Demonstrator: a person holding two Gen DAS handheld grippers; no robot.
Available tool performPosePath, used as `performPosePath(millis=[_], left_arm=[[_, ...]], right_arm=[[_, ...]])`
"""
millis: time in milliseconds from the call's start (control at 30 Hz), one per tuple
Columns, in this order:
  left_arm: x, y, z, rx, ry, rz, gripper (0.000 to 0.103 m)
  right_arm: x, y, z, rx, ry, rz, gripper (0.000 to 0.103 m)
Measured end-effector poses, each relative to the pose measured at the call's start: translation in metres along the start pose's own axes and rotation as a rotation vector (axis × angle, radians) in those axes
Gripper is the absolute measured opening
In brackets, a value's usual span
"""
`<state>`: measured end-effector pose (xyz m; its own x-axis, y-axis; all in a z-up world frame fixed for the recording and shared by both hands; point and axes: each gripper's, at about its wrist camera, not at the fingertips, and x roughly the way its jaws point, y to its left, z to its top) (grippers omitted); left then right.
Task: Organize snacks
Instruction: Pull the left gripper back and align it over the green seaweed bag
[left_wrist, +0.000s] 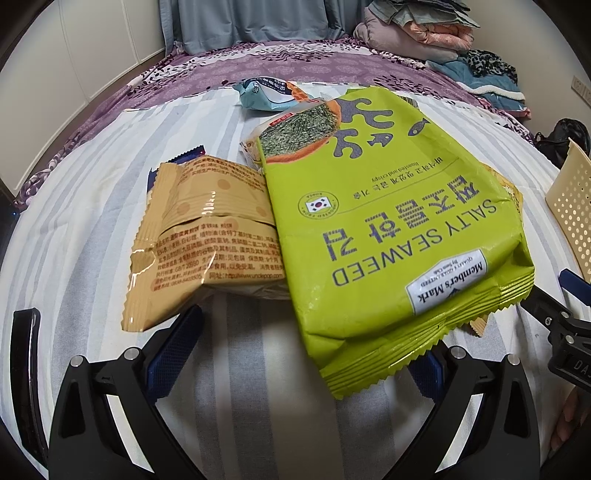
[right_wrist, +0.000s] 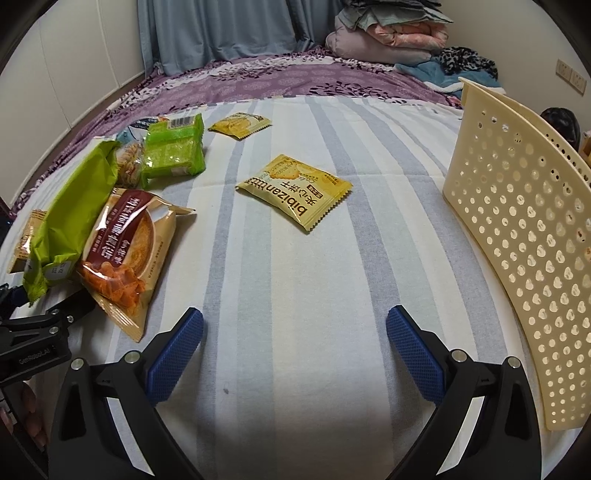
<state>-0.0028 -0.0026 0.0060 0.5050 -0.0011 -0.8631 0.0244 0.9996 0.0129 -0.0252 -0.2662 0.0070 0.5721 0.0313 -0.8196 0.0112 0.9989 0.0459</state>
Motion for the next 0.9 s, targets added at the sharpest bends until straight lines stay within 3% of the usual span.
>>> performPosePath(millis=[267,600,900], left_arm=[[-0.018,0.018,-0.003,-0.053,-0.02,0.009,0.1],[-0.058,0.025,-0.004,-0.059,-0.107,0.008,0.1],[-0.093,0.043,-0.002,-0.106,-0.188,-0.006,0.1]], right_arm=[[-0.022,0.004,-0.002,-0.01,-0.073,0.081,0.098],[-0.04,0.013,0.007,-0.023,-0.133,0.178,0.098],[-0.048,0.017,0.016,-0.022,-0.164,0.211,0.098]])
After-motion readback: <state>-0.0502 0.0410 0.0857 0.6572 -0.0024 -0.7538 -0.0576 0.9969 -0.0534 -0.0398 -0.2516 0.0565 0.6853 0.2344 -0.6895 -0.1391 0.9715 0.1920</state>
